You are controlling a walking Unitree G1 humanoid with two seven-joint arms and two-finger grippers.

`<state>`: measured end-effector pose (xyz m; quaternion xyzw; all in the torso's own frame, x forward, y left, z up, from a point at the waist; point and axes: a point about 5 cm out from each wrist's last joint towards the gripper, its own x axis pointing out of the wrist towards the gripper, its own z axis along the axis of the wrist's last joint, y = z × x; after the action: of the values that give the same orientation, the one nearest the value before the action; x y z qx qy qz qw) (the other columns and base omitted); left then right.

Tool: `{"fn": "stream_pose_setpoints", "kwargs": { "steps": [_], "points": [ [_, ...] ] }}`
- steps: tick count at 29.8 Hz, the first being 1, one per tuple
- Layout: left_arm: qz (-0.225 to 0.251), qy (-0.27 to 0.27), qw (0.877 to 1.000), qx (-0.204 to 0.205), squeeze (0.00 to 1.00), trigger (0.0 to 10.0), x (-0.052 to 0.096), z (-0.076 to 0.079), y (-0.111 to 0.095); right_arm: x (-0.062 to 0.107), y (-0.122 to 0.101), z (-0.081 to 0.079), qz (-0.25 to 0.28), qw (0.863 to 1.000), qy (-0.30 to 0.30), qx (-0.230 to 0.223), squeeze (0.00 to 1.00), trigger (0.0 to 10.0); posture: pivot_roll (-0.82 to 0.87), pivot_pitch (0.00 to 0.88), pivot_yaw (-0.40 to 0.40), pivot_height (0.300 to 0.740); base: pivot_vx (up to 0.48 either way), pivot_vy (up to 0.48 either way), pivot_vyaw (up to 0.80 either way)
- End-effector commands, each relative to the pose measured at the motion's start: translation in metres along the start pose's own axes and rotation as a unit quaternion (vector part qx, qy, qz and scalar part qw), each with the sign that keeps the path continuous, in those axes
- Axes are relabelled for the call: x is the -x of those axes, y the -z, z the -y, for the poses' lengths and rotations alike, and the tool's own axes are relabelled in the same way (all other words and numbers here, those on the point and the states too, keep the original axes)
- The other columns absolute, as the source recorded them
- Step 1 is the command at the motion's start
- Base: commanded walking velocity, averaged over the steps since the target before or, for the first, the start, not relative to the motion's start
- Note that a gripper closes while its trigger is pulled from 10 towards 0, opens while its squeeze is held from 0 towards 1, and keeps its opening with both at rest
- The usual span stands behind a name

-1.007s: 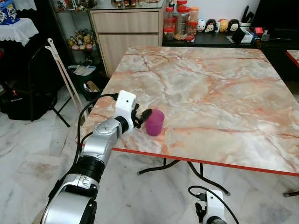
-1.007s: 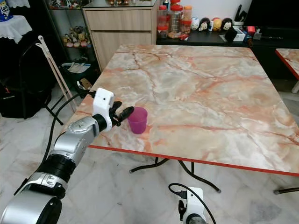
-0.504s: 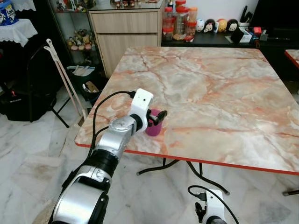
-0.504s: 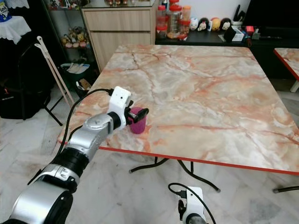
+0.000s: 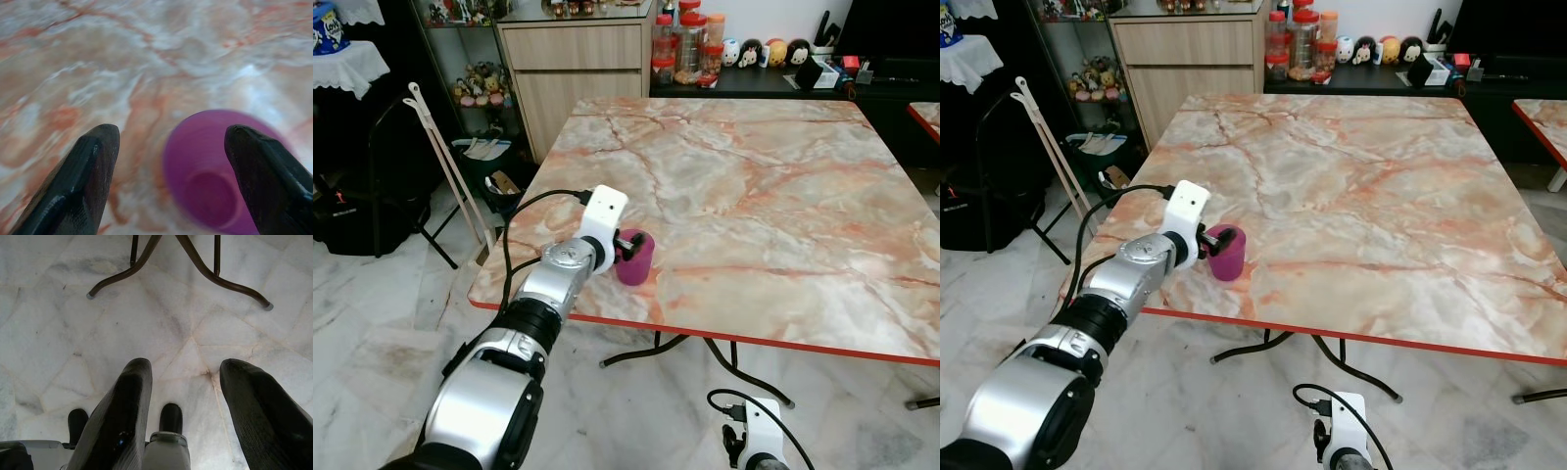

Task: Setting the table

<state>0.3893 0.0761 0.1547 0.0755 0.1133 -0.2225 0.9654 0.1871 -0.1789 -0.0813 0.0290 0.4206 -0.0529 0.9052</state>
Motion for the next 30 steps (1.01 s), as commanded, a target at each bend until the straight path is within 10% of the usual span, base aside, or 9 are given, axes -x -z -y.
{"fn": "stream_pose_setpoints", "kwargs": {
  "steps": [1, 28, 29, 30],
  "points": [
    [-0.015, -0.017, 1.000, 0.002, 0.00, 10.0, 0.001, -0.008, 0.002, 0.000, 0.002, -0.001, -0.006, 1.000, 0.000, -0.001, 0.00, 10.0, -0.02, 0.000, 0.051, 0.740, 0.000, 0.000, 0.00],
    [-0.022, 0.062, 0.996, 0.058, 0.00, 10.0, 0.003, -0.007, 0.007, 0.000, 0.002, -0.001, -0.005, 1.000, 0.001, -0.006, 0.00, 10.0, -0.02, 0.000, 0.051, 0.740, 0.000, 0.000, 0.00],
    [-0.024, 0.062, 0.996, 0.057, 0.00, 7.9, 0.004, -0.008, 0.008, 0.000, 0.002, -0.001, -0.005, 1.000, 0.001, -0.006, 0.00, 10.0, -0.02, 0.000, 0.053, 0.740, 0.000, 0.000, 0.00],
    [-0.029, 0.061, 0.996, 0.051, 0.00, 1.3, 0.005, -0.009, 0.010, 0.000, 0.002, -0.001, -0.004, 1.000, 0.001, -0.007, 0.00, 10.0, -0.02, 0.000, 0.052, 0.740, 0.000, 0.000, 0.00]
  ]
}}
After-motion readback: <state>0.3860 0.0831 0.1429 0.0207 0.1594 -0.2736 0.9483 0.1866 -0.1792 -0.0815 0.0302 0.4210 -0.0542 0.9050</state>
